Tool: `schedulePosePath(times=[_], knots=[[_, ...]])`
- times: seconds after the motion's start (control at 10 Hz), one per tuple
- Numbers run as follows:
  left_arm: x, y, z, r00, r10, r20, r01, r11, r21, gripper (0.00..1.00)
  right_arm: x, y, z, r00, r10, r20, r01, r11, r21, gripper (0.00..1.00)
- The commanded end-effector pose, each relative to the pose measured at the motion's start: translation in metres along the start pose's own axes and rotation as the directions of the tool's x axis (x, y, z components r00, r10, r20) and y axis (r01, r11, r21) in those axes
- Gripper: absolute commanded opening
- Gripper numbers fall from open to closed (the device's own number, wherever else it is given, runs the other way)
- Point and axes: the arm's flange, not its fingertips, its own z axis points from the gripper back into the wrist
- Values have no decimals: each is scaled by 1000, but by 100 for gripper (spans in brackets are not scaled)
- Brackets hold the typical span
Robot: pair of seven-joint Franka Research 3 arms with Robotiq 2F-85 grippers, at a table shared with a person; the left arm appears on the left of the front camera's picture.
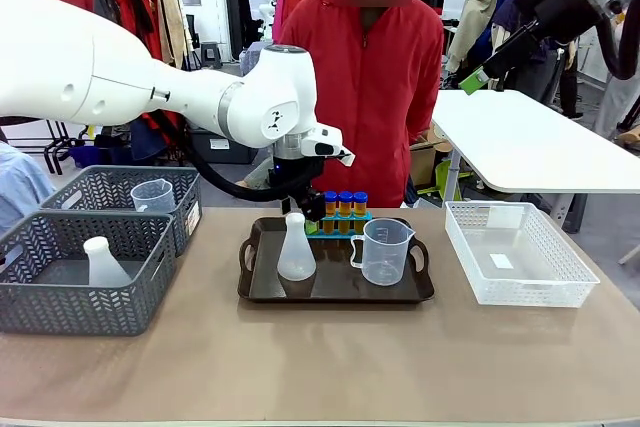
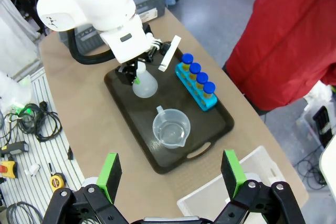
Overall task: Prepare the laboratory tools.
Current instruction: Pick up one Small flask and place it on the Handle tray.
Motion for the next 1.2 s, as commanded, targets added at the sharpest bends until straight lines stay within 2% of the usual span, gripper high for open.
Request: schedulePosePath(times=[0.0, 0.4, 0.5, 0.6, 1.1], knots=[[-8, 0, 9, 1000, 30, 7, -30, 999, 21, 100, 0, -1, 1, 1000, 5, 7, -5, 1000, 6, 100], [-8, 4, 17, 999, 32, 7, -33, 999, 16, 100, 0, -1, 1, 1000, 5, 7, -5, 1000, 6, 100], [-6, 5, 19, 998, 65, -7, -65, 998, 12, 100, 0, -1, 1, 1000, 5, 7, -5, 1000, 6, 100], [-1, 3, 15, 1000, 17, 17, -17, 1000, 11, 100, 0, -1, 1, 1000, 5, 7, -5, 1000, 6, 100], [-1, 3, 15, 1000, 17, 17, -17, 1000, 11, 100, 0, -1, 1, 1000, 5, 7, -5, 1000, 6, 100]])
